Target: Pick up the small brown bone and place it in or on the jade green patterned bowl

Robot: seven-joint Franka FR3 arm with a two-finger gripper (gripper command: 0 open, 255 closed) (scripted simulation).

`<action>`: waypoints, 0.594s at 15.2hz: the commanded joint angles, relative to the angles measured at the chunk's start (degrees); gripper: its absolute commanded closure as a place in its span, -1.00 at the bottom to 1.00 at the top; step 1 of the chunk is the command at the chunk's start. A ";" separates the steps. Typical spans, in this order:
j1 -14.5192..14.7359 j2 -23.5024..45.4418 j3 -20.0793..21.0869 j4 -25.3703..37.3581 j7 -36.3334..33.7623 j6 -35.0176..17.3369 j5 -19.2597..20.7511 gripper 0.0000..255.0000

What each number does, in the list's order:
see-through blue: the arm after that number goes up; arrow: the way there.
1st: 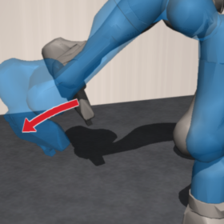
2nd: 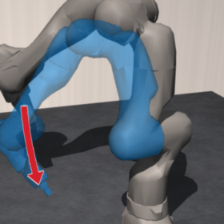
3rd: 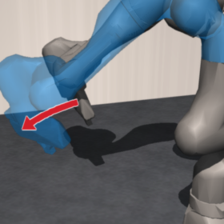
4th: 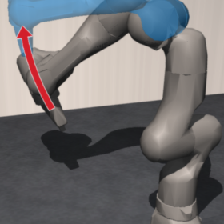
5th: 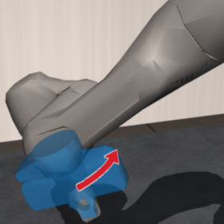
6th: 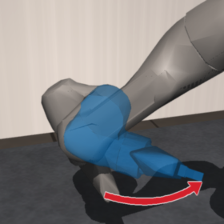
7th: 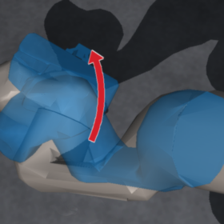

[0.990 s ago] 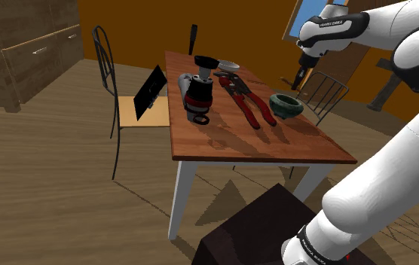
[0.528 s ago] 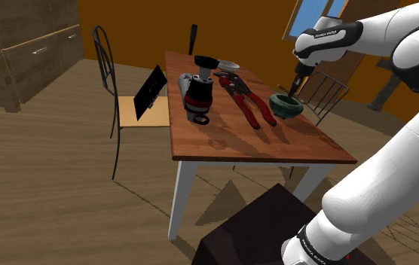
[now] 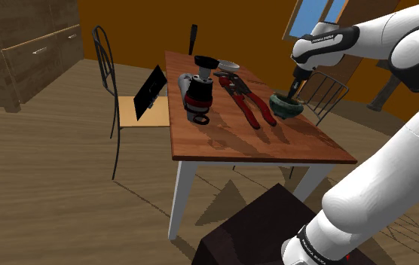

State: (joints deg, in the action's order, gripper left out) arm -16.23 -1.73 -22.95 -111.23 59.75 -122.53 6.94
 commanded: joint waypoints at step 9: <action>0.00 0.02 0.00 -0.04 0.00 -0.03 0.00 -1.00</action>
State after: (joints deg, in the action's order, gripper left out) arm -16.22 -1.69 -22.94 -111.27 59.73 -122.56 6.94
